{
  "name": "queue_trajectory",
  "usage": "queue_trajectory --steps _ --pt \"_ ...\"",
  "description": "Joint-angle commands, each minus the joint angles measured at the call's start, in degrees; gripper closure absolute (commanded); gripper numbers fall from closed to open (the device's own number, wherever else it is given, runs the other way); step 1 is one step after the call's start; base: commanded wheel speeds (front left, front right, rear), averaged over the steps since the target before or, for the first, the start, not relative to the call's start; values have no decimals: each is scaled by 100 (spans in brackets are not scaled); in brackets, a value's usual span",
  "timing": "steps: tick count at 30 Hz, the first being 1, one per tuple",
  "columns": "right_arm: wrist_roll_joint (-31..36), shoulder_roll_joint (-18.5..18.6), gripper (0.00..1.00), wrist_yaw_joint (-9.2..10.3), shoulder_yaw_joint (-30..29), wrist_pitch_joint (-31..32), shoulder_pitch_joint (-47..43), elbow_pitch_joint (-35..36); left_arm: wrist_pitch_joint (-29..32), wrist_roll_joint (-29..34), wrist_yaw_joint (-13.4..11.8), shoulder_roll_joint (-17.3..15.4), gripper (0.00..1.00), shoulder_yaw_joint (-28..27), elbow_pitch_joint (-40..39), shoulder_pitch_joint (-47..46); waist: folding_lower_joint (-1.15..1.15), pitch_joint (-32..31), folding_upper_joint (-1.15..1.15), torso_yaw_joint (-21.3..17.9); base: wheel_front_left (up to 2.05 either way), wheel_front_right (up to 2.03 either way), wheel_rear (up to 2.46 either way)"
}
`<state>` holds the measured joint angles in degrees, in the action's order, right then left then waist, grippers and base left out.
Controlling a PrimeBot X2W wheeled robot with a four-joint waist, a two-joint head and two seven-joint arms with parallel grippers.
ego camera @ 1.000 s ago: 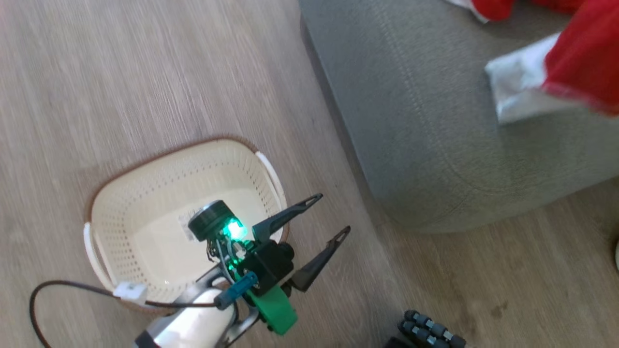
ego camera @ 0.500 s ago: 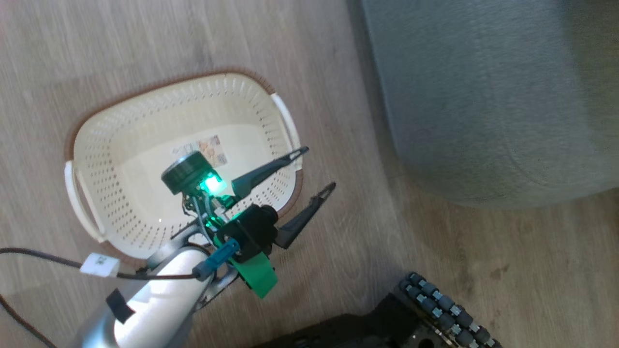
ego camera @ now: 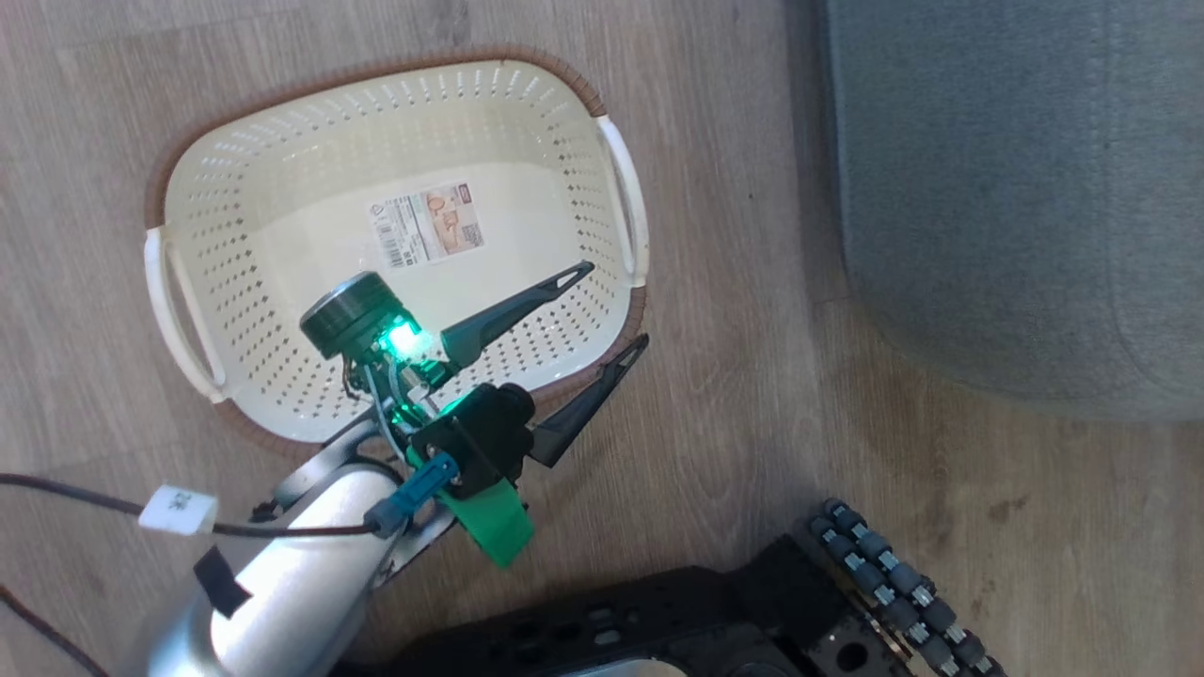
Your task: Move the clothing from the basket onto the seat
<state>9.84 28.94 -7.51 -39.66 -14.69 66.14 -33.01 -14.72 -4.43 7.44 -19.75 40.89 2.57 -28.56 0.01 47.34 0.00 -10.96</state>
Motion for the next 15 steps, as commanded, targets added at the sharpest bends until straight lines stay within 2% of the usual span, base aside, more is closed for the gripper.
queue_trajectory --steps 1,5,15 --pt "117 168 100 2 -213 32 107 46 -28 47 4 -63 0 -115 -212 -27 -1 59 0 56 0 0 0" --pt "630 70 100 2 -597 161 338 -639 -28 58 4 -51 0 -161 -227 -22 -1 153 0 95 0 0 0" --pt "1100 95 100 2 -162 531 700 -2211 -28 94 4 -87 0 -274 -241 13 -1 255 0 98 0 0 0"
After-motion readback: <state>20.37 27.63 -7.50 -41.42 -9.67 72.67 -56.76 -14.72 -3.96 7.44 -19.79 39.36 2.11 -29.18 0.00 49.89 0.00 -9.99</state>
